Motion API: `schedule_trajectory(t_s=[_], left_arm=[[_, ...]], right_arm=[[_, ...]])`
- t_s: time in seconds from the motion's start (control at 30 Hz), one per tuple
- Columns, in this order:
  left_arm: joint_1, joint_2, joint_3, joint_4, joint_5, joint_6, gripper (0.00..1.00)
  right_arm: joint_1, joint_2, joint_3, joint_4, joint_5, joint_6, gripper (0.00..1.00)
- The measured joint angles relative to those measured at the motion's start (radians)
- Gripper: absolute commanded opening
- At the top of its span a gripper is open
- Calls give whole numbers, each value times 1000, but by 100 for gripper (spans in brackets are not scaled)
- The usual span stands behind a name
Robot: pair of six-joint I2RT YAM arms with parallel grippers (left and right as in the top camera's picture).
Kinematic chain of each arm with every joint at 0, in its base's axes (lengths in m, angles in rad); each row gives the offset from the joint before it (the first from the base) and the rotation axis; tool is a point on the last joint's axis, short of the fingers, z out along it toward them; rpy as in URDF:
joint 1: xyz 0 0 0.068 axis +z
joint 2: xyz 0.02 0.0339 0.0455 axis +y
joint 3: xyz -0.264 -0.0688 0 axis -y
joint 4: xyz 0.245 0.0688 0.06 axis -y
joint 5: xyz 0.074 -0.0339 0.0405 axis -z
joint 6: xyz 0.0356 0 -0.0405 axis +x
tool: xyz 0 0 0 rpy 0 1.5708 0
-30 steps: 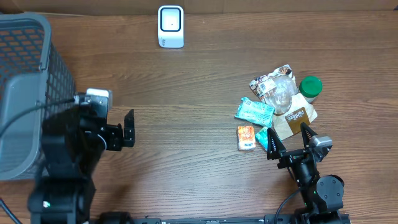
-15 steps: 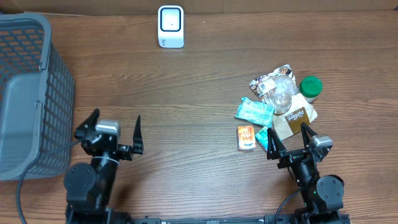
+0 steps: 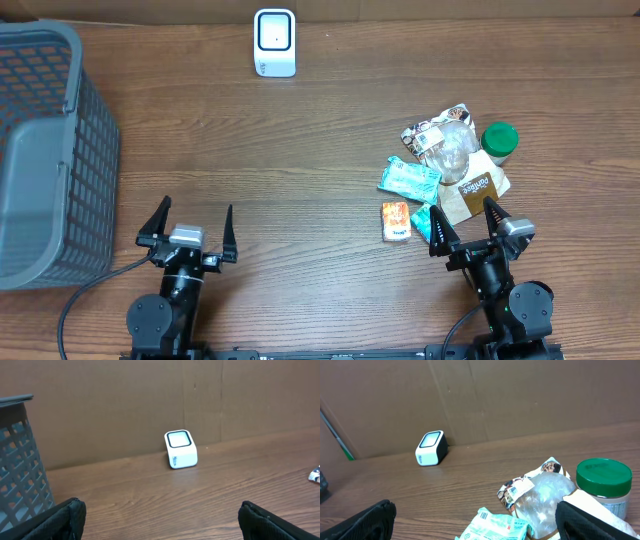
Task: Scan the item barcode
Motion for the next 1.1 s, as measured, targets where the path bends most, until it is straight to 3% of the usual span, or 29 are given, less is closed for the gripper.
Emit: schedule_trajectory(t_s=[1.1], left_arm=[[0,-32,-71,-53,-1,25,100]], right_arm=[[0,0,0,0,0,0,100]])
